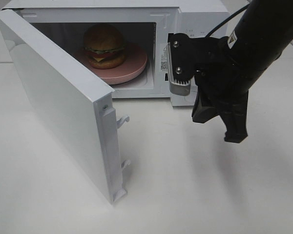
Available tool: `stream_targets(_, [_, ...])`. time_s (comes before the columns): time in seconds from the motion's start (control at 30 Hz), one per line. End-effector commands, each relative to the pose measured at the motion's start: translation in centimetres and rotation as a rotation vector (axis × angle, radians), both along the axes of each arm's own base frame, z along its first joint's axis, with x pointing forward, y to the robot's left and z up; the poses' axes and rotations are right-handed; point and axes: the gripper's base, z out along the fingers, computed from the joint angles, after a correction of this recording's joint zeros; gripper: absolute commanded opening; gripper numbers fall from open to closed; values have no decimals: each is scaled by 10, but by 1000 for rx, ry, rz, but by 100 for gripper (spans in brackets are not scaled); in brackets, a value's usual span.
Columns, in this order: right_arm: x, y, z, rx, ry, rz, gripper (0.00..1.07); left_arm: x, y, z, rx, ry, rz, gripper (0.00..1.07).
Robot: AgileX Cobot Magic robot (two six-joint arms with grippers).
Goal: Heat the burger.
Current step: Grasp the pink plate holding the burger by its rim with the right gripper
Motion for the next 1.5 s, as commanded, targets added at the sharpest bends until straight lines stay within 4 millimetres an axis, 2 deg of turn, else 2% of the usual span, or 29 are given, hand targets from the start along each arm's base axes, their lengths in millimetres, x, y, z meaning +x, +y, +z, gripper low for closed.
stream_targets(0.03, [2, -3, 5, -84, -80, 313, 4, -2, -1, 0, -8, -27, -1, 101])
stream_targets(0.07, [3, -4, 5, -116, -105, 405, 4, -2, -1, 0, -8, -27, -1, 101])
stream_targets(0.17, [4, -6, 5, -158, -131, 485, 4, -2, -1, 0, -8, -27, -1, 101])
stream_targets(0.4, [10, -6, 6, -202, -197, 510, 7, -2, -1, 0, -8, -27, -1, 101])
stream_targets(0.5, [12, -5, 7, -195, -234, 510, 13, -2, -1, 0, -8, -27, -1, 101])
stream_targets(0.57, [16, -2, 9, -168, -283, 476, 28, -2, -1, 0, -8, -27, -1, 101])
stream_targets(0.6, [16, -2, 9, -168, -283, 476, 28, -2, -1, 0, -8, -27, -1, 101])
stream_targets(0.63, [19, 0, 11, -145, -316, 445, 46, -2, -1, 0, -8, -27, -1, 101])
stream_targets(0.67, [19, 0, 11, -145, -316, 445, 46, -2, -1, 0, -8, -27, -1, 101])
stream_targets(0.7, [20, 0, 11, -136, -328, 433, 56, -2, -1, 0, -8, -27, -1, 101])
stream_targets(0.73, [22, 2, 13, -118, -350, 410, 75, -2, -1, 0, -8, -27, -1, 101])
stream_targets(0.77, [22, 2, 13, -118, -350, 410, 75, -2, -1, 0, -8, -27, -1, 101])
stream_targets(0.8, [23, 2, 12, -104, -353, 380, 91, -2, -1, 0, -8, -27, -1, 101])
stream_targets(0.83, [23, 2, 12, -101, -350, 372, 97, -2, -1, 0, -8, -27, -1, 101])
stream_targets(0.87, [23, 2, 12, -101, -350, 372, 97, -2, -1, 0, -8, -27, -1, 101])
stream_targets(0.9, [24, 3, 9, -105, -340, 373, 102, -2, -1, 0, -8, -27, -1, 101])
stream_targets(1.1, [31, 8, 0, -102, -352, 376, 99, -2, -1, 0, -8, -27, -1, 101])
stream_targets(1.33, [44, 36, -3, -90, -405, 434, 94, -2, -1, 0, -8, -27, -1, 101])
stream_targets(1.5, [56, 47, -7, -88, -419, 444, 93, -2, -1, 0, -8, -27, -1, 101])
